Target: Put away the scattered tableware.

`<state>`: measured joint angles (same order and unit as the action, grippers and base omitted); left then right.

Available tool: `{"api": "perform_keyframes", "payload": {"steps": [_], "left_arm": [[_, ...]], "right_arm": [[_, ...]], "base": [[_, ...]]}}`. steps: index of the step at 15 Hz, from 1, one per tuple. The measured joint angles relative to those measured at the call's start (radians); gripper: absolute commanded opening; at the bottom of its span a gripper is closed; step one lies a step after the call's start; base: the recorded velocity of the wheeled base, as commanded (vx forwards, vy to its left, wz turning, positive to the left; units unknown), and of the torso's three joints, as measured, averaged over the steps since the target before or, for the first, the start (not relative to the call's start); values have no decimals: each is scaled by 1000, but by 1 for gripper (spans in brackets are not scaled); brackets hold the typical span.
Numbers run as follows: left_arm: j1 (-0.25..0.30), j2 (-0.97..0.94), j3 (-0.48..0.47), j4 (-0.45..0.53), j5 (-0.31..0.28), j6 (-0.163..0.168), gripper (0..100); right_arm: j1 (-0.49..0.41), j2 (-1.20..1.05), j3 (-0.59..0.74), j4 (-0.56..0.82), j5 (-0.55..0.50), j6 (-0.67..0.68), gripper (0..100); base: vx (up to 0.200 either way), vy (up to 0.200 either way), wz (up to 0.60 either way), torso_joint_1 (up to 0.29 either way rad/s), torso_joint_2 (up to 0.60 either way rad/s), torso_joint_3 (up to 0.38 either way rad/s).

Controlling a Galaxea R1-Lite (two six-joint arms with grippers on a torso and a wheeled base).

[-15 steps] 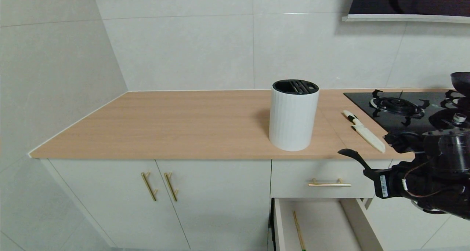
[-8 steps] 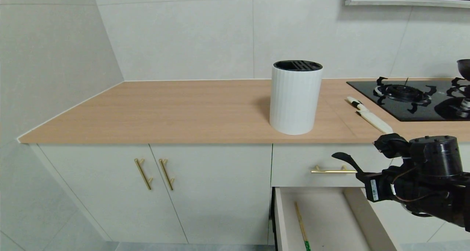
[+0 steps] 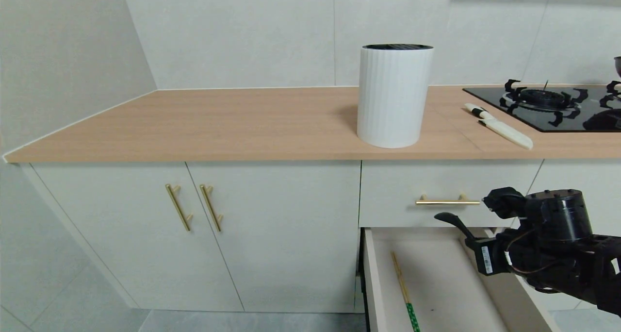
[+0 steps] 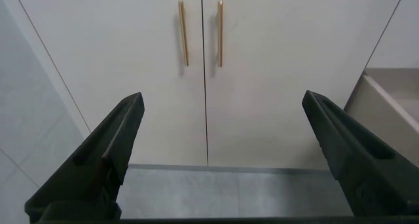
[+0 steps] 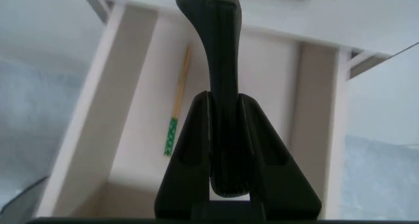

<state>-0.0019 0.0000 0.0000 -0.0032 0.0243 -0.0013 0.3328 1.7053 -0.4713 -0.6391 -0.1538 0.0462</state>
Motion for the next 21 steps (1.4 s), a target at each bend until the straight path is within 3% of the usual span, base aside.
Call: {"api": "perform_keyframes", "payload": {"steps": [7,18,21], "left_arm": [[0,0,0,0,0,0,100],[0,0,0,0,0,0,100],[0,0,0,0,0,0,100]], "right_arm": [[1,30,5,0,-16,0,0],[1,113,18,-7,-16,0,0],[1,177,21,-117,-15,4,0]], "base": [[0,0,0,-113,392,272],[0,0,0,-3,13,8],[0,0,0,0,0,0]]}}
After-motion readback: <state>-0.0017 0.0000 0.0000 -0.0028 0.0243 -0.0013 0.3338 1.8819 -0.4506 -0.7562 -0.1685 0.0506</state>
